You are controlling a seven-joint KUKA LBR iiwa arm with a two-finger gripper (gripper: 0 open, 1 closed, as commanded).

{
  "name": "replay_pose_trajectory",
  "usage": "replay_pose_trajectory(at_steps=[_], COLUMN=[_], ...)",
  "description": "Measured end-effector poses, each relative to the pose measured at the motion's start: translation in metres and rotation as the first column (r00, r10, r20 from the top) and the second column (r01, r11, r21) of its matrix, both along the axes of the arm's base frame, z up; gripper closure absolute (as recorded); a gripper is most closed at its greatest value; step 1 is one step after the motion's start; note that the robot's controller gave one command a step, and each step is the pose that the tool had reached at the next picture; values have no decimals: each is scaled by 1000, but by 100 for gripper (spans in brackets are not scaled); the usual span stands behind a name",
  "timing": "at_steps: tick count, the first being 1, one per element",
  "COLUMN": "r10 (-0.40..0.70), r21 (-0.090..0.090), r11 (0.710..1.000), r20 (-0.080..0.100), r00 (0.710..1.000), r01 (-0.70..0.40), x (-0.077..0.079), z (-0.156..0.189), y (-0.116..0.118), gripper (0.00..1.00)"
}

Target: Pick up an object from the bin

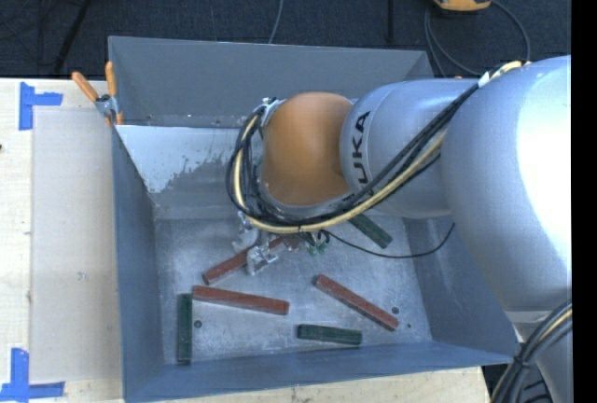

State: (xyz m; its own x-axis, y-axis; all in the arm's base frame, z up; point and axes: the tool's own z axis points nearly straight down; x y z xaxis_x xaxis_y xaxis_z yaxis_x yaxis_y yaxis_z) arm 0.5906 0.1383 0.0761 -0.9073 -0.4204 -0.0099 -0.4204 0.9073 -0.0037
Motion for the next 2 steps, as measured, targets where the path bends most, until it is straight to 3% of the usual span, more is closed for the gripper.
replay_pose_trajectory(at_steps=[1,2], r10=[-1,40], r21=[0,0], r11=[1000,999], r20=[0,-7], r00=[1000,999], r01=[1,-40], x=[0,-2], z=[0,198], y=[0,-13], gripper=[100,100])
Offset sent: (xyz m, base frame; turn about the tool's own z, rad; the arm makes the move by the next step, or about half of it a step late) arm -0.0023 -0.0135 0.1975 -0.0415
